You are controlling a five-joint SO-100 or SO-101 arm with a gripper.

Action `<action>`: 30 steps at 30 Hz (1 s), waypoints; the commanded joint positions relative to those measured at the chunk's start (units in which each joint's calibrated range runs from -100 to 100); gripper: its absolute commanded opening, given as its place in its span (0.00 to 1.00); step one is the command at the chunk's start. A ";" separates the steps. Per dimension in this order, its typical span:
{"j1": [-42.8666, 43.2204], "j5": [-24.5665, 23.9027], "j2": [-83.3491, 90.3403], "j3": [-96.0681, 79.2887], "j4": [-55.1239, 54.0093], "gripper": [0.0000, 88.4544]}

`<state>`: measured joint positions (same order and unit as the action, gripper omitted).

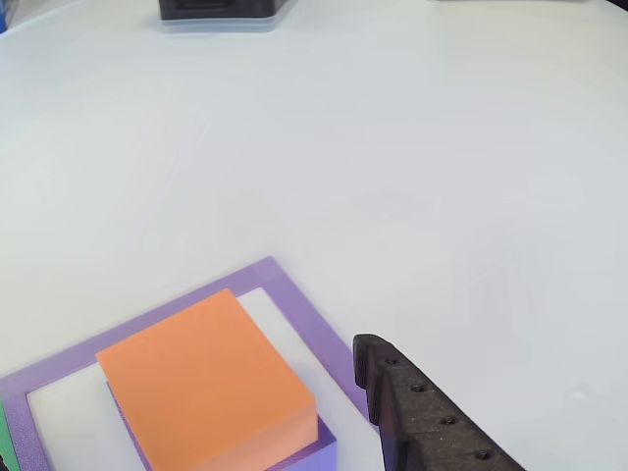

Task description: Tower of hanoi

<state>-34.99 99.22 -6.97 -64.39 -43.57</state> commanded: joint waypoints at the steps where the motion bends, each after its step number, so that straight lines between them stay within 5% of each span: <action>1: 2.31 0.78 -0.64 2.46 -2.12 0.54; 30: 4.52 0.78 -4.97 4.64 -2.77 0.39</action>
<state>-31.68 99.22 -13.01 -60.09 -45.47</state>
